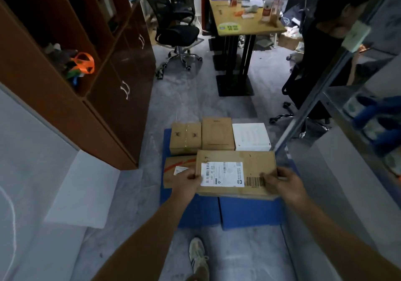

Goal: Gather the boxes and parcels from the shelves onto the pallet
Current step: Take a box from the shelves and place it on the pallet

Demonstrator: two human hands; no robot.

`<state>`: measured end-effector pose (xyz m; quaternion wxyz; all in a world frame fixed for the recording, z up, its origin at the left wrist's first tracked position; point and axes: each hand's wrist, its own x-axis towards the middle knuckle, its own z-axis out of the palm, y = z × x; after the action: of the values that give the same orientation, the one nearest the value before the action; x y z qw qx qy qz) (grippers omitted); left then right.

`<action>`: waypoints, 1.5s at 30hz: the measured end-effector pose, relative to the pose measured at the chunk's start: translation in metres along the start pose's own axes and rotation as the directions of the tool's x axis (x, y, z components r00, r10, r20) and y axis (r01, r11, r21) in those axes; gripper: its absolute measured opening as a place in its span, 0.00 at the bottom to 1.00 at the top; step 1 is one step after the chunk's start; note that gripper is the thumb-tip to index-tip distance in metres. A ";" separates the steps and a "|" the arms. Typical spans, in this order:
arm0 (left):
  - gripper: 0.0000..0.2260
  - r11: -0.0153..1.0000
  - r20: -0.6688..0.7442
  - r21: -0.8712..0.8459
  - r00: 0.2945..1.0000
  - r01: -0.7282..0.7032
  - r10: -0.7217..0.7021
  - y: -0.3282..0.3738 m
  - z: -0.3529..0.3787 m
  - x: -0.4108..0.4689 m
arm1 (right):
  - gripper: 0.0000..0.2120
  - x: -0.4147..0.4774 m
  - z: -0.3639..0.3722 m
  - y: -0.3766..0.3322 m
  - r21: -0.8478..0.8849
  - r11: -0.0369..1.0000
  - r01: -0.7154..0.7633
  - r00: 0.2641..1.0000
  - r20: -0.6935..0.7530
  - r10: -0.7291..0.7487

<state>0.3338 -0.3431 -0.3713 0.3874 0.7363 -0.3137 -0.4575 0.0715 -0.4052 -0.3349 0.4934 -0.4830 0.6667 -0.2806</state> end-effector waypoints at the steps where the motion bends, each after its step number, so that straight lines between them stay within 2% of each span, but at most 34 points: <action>1: 0.08 1.000 0.010 0.001 1.000 0.009 -0.009 -0.003 0.002 0.022 | 0.18 0.018 0.008 -0.002 -0.001 1.000 -0.011 1.000 -0.008 0.011; 6: 0.11 0.997 0.087 -0.016 0.993 0.076 -0.074 -0.022 0.015 0.125 | 0.14 0.108 0.053 0.006 -0.049 0.998 -0.044 0.999 -0.003 0.044; 9: 0.09 0.993 0.072 -0.065 0.993 0.095 -0.090 -0.047 0.028 0.181 | 0.13 0.166 0.079 0.035 -0.104 0.990 -0.091 0.996 0.008 0.093; 11: 0.08 0.993 0.059 -0.064 0.994 0.101 -0.097 -0.070 0.041 0.217 | 0.17 0.202 0.096 0.062 -0.095 0.983 -0.160 0.986 0.035 0.163; 14: 0.09 0.991 0.027 -0.028 0.991 0.134 -0.133 -0.112 0.065 0.269 | 0.17 0.253 0.118 0.111 0.000 0.972 -0.236 0.972 -0.016 0.236; 19: 0.08 0.986 0.036 0.011 0.986 0.165 -0.165 -0.181 0.117 0.342 | 0.18 0.332 0.142 0.199 0.013 0.943 -0.332 0.943 0.005 0.332; 25: 0.08 0.953 0.156 -0.022 0.943 0.302 -0.295 -0.257 0.166 0.412 | 0.24 0.422 0.175 0.283 -0.014 0.893 -0.450 0.886 0.116 0.448; 27: 0.09 0.940 0.151 -0.009 0.930 0.341 -0.336 -0.277 0.178 0.434 | 0.25 0.445 0.186 0.302 -0.042 0.879 -0.476 0.869 0.135 0.477; 29: 0.11 0.937 0.101 -0.042 0.935 0.346 -0.340 -0.288 0.186 0.452 | 0.22 0.466 0.197 0.316 -0.046 0.876 -0.479 0.863 0.155 0.480; 32: 0.12 0.958 -0.015 -0.075 0.961 0.275 -0.277 -0.302 0.195 0.468 | 0.20 0.491 0.213 0.334 -0.008 0.873 -0.488 0.856 0.193 0.480; 35: 0.14 0.980 -0.042 -0.033 0.979 0.196 -0.197 -0.313 0.199 0.468 | 0.12 0.506 0.233 0.340 -0.019 0.888 -0.459 0.868 0.203 0.453; 38: 0.12 0.988 -0.070 -0.044 0.986 0.151 -0.153 -0.316 0.201 0.466 | 0.12 0.511 0.246 0.343 0.030 0.891 -0.453 0.881 0.167 0.443; 41: 0.12 0.986 -0.044 0.008 0.986 0.164 -0.164 -0.314 0.200 0.461 | 0.12 0.508 0.246 0.343 0.000 0.904 -0.428 0.886 0.194 0.420; 45: 0.16 0.973 0.031 0.164 0.985 0.165 -0.172 -0.295 0.198 0.449 | 0.10 0.492 0.245 0.322 -0.126 0.957 -0.261 0.955 0.113 0.275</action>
<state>0.3564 -0.6177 -0.8733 0.2793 0.7787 -0.2946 -0.4783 0.1581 -0.7124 -0.8859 0.5418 -0.4315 0.7072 -0.1420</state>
